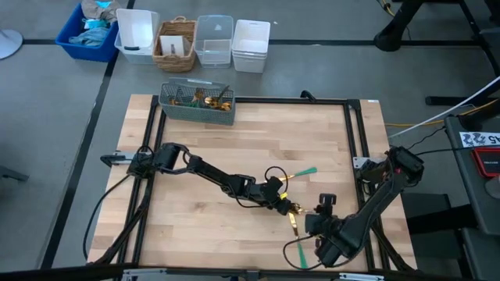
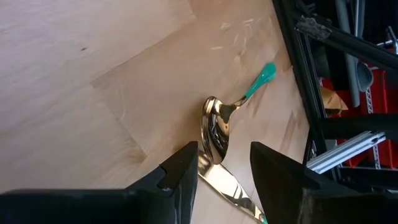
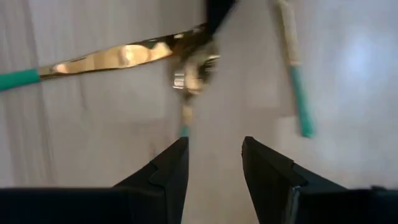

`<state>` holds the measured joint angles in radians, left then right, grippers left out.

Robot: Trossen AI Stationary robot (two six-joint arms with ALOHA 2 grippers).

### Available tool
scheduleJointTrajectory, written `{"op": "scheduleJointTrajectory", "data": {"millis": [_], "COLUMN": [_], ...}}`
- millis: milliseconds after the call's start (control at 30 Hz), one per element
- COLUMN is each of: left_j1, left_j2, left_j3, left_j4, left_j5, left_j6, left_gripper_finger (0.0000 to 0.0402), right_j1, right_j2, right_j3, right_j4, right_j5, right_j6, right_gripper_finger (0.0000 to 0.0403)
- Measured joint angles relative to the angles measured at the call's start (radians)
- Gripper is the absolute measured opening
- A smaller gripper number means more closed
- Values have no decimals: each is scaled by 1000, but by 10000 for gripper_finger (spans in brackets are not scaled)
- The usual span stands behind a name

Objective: Sort silverware
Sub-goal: Put the green spoon into the gray silverware basket

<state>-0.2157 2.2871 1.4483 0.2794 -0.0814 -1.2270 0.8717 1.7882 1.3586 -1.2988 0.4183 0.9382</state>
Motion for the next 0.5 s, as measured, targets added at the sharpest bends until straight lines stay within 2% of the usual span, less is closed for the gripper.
{"op": "scheduleJointTrajectory", "data": {"millis": [167,500], "left_j1": [0,0], "left_j2": [0,0], "left_j3": [0,0], "left_j4": [0,-2], "left_j5": [0,0], "left_j6": [-2,-3], "left_gripper_finger": [139,139], "right_j1": [5,-4], "right_j2": [0,0], "right_j3": [-178,-307], "right_j4": [248,370], "right_j5": [0,18], "right_j6": [-2,-3], "right_gripper_finger": [150,150]}}
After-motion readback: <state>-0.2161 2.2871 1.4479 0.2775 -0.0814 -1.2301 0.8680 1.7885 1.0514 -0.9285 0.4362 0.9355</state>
